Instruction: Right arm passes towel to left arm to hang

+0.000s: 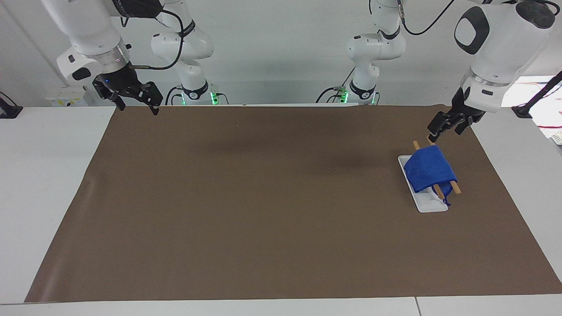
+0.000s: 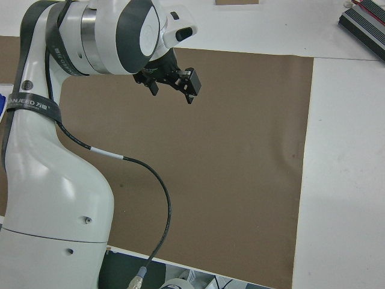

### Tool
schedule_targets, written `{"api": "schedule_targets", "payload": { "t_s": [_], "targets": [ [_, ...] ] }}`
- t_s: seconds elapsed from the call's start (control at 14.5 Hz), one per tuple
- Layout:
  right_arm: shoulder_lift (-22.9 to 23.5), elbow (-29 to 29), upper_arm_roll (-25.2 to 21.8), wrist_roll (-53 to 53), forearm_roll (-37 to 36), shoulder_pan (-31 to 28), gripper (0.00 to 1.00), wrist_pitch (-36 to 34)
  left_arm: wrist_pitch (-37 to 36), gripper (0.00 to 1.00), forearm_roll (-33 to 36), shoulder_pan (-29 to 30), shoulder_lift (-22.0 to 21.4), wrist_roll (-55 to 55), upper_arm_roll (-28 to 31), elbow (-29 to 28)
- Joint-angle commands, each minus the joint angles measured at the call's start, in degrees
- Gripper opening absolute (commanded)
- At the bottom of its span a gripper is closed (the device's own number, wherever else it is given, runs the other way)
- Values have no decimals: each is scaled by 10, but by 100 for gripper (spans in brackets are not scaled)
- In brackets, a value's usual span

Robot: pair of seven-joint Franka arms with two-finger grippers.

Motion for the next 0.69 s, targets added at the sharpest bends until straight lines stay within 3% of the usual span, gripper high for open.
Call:
{"api": "schedule_targets", "payload": {
  "t_s": [0.0, 0.62],
  "targets": [
    [-3, -2, 3, 7, 11, -6, 100, -6, -46, 100, -8, 12, 14, 56, -1, 30],
    [-3, -2, 3, 7, 11, -7, 100, -6, -54, 100, -9, 4, -6, 77, -7, 6]
  ]
}}
